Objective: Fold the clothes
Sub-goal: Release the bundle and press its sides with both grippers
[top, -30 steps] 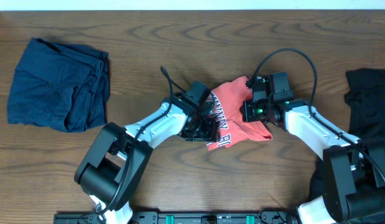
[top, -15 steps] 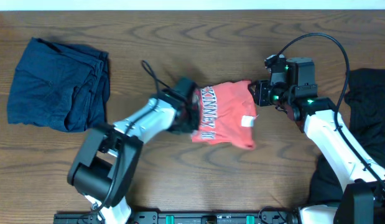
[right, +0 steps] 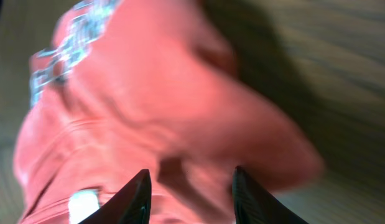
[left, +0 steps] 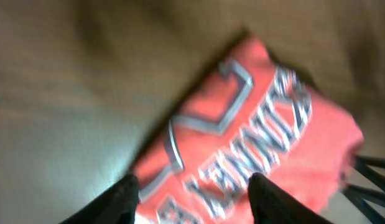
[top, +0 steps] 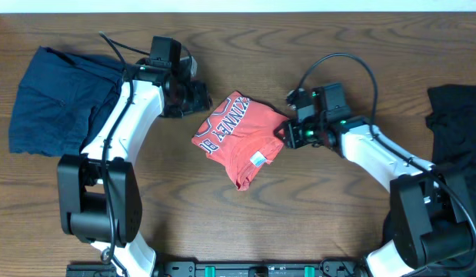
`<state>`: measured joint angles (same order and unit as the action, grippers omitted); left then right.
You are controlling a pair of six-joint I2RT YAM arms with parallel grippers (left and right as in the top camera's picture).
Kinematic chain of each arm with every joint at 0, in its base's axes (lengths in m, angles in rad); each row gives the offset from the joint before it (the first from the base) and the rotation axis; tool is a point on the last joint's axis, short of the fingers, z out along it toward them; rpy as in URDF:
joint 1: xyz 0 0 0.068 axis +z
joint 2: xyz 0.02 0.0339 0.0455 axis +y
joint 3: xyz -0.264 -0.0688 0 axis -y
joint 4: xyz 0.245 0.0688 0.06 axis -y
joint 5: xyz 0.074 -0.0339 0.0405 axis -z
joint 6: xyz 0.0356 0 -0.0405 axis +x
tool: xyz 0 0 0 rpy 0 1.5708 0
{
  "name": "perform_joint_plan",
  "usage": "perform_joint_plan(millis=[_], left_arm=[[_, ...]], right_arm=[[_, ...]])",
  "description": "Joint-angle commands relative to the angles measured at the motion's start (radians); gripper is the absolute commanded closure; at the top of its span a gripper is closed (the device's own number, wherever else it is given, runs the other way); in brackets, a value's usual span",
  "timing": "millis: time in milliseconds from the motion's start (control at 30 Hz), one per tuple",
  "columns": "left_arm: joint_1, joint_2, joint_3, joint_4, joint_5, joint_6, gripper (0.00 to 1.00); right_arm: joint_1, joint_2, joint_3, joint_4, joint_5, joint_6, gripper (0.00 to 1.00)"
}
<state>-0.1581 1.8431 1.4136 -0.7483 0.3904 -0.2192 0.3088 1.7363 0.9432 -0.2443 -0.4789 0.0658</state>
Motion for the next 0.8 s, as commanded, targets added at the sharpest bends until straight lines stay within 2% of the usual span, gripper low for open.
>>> perform_joint_plan(millis=[0, 167, 367, 533, 633, 700, 767], left_arm=[[0.0, -0.029, 0.01, -0.087, 0.048, 0.017, 0.39], [0.0, -0.029, 0.007, -0.232, 0.047, 0.017, 0.36], [0.0, -0.029, 0.006, -0.309, 0.048, 0.017, 0.36], [0.0, -0.029, 0.006, -0.424, 0.056, 0.016, 0.36], [0.0, -0.029, 0.006, -0.483, 0.096, 0.042, 0.44], [0.0, -0.034, 0.006, -0.521, 0.189, 0.109, 0.54], [0.0, -0.05, 0.006, -0.555, 0.279, 0.158, 0.57]], right_arm=[[0.027, -0.002, 0.009, 0.005, -0.015, -0.041, 0.64], [0.029, 0.047, 0.009, -0.084, 0.181, -0.037, 0.8], [0.027, 0.147, 0.009, -0.143, 0.183, -0.037, 0.92], [0.027, 0.024, 0.009, -0.19, 0.153, -0.038, 0.86], [0.027, -0.108, 0.011, -0.195, 0.153, -0.037, 0.82], [0.027, -0.196, 0.011, -0.179, 0.159, -0.037, 0.75], [0.025, -0.254, 0.011, -0.14, 0.165, -0.037, 0.72]])
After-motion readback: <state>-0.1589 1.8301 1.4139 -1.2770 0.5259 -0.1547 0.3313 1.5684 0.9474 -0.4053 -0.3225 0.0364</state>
